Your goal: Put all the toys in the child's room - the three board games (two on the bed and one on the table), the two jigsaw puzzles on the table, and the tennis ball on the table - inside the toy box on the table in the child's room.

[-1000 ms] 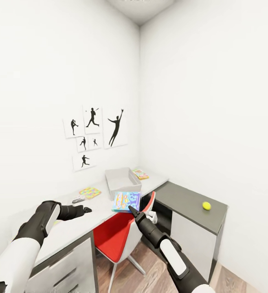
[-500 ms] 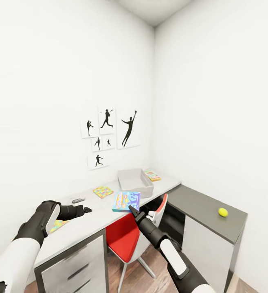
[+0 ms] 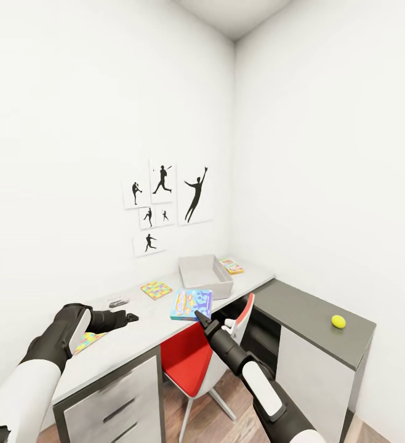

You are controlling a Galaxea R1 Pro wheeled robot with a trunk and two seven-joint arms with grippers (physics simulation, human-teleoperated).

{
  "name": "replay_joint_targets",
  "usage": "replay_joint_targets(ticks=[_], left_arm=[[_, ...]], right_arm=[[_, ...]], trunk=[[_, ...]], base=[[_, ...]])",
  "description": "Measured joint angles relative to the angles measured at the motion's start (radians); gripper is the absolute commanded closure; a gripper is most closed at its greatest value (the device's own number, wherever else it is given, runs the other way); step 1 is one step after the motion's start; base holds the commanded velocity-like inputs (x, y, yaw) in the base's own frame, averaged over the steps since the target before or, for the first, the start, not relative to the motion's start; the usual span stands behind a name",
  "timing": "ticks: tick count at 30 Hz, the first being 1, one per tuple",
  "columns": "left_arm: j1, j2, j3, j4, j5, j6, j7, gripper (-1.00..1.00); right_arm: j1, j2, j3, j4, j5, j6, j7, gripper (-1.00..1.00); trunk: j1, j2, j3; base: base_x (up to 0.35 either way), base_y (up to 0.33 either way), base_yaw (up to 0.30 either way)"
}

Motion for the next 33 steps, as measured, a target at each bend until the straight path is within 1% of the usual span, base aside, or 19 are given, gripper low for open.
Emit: replay_joint_targets(ticks=[14, 27, 33], left_arm=[[0.0, 0.0, 0.0, 0.0, 0.0, 0.0, 0.001, -1.0], [0.0, -0.009, 0.0, 0.0, 0.0, 0.0, 0.001, -1.0], [0.0, -0.009, 0.0, 0.0, 0.0, 0.0, 0.001, -1.0]], right_arm=[[0.0, 0.003, 0.001, 0.0, 0.0, 0.0, 0.0, 1.0], [0.0, 0.002, 0.0, 0.0, 0.0, 0.0, 0.0, 1.0], [0.0, 0.002, 0.003, 0.0, 0.0, 0.001, 0.0, 1.0]], trunk=[[0.0, 0.0, 0.0], [0.0, 0.0, 0.01], [0.0, 0.0, 0.012]], base=[[0.0, 0.0, 0.006], [0.0, 0.0, 0.201], [0.0, 0.0, 0.05]])
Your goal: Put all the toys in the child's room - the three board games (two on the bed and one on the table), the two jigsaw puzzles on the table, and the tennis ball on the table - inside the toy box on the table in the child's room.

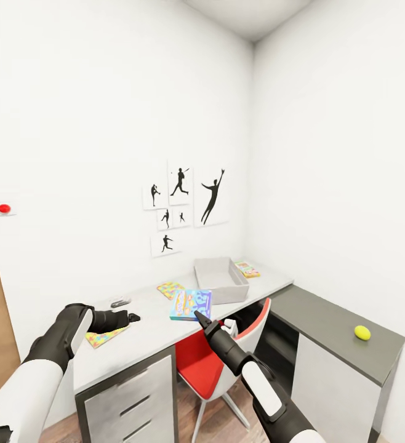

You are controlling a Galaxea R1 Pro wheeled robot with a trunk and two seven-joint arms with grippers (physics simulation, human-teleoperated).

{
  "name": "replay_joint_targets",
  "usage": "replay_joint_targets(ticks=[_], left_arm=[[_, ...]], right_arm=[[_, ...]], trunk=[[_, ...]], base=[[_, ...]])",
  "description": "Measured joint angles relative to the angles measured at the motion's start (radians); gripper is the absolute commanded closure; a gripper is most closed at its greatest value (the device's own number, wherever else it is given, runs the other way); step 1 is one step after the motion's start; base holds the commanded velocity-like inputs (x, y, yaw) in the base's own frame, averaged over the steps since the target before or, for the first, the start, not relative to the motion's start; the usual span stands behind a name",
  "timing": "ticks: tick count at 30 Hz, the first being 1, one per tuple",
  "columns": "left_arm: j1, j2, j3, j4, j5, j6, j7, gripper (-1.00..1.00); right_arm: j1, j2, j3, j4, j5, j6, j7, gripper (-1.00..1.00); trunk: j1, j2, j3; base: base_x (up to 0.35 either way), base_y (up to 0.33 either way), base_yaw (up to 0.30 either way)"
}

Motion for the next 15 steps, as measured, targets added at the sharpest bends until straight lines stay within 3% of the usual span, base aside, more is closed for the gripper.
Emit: replay_joint_targets(ticks=[15], left_arm=[[0.0, 0.0, 0.001, 0.0, 0.0, -0.001, 0.0, -1.0]], right_arm=[[0.0, 0.0, -0.001, 0.0, 0.001, -0.001, 0.001, 1.0]], trunk=[[0.0, 0.0, 0.0]], base=[[0.0, 0.0, 0.001]])
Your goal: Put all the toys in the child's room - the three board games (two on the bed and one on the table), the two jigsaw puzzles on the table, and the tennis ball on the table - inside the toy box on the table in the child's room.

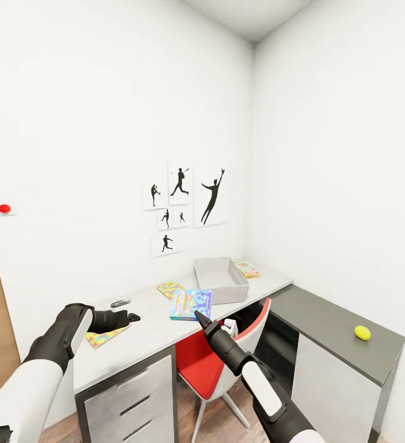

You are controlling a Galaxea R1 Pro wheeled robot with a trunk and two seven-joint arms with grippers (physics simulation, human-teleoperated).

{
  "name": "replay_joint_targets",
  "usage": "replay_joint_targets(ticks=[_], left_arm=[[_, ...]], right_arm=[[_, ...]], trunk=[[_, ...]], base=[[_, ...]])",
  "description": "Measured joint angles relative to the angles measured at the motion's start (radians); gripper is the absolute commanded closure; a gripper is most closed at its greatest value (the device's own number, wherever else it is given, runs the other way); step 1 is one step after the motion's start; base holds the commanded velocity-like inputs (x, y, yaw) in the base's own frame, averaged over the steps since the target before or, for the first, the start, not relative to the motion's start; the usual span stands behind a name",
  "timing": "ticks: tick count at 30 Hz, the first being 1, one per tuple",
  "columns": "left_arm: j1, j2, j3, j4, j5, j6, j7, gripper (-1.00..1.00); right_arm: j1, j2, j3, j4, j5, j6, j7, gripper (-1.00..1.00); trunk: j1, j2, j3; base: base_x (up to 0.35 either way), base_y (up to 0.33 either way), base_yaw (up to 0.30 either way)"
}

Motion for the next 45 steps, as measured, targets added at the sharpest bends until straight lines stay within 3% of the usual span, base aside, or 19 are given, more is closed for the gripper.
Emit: replay_joint_targets(ticks=[7, 14, 45], left_arm=[[0.0, 0.001, 0.0, 0.0, -0.001, -0.004, 0.001, -1.0], [0.008, 0.002, 0.0, 0.0, 0.0, -0.058, 0.001, -1.0], [0.015, 0.0, 0.0, 0.001, 0.0, -0.065, 0.002, -1.0]], right_arm=[[0.0, 0.0, 0.0, 0.0, 0.0, 0.0, 0.0, 1.0], [0.0, 0.0, 0.0, 0.0, 0.0, 0.0, 0.0, 1.0], [0.0, -0.002, 0.0, -0.003, -0.002, 0.0, 0.001, 1.0]], trunk=[[0.0, 0.0, 0.0], [0.0, 0.0, 0.0], [0.0, 0.0, 0.0]], base=[[0.009, -0.009, 0.0], [0.131, -0.105, 0.0], [0.013, -0.004, 0.0]])
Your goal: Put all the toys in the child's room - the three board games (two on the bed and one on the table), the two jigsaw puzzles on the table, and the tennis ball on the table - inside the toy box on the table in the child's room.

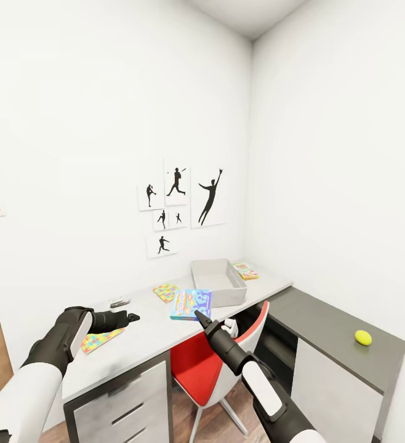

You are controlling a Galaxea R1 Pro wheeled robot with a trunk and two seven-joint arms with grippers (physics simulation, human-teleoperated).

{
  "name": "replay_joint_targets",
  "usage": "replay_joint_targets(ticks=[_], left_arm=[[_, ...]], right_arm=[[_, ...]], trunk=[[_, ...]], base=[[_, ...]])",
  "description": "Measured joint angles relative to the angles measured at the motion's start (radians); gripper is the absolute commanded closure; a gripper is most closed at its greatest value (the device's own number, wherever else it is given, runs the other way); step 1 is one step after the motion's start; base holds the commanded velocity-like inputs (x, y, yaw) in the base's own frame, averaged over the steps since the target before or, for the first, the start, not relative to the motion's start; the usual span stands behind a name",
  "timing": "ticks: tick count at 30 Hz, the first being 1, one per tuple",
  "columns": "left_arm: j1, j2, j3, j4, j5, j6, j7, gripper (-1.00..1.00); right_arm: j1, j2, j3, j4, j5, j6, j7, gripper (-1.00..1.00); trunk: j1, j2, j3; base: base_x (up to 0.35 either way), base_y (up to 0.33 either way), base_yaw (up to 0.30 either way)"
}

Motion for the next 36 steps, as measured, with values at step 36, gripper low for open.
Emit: replay_joint_targets(ticks=[36], left_arm=[[0.001, 0.0, 0.0, 0.0, 0.001, -0.002, -0.004, -1.0]], right_arm=[[0.0, -0.002, 0.003, -0.001, 0.0, 0.005, -0.003, 1.0]], trunk=[[0.0, 0.0, -0.021]], base=[[0.0, 0.0, 0.0]])
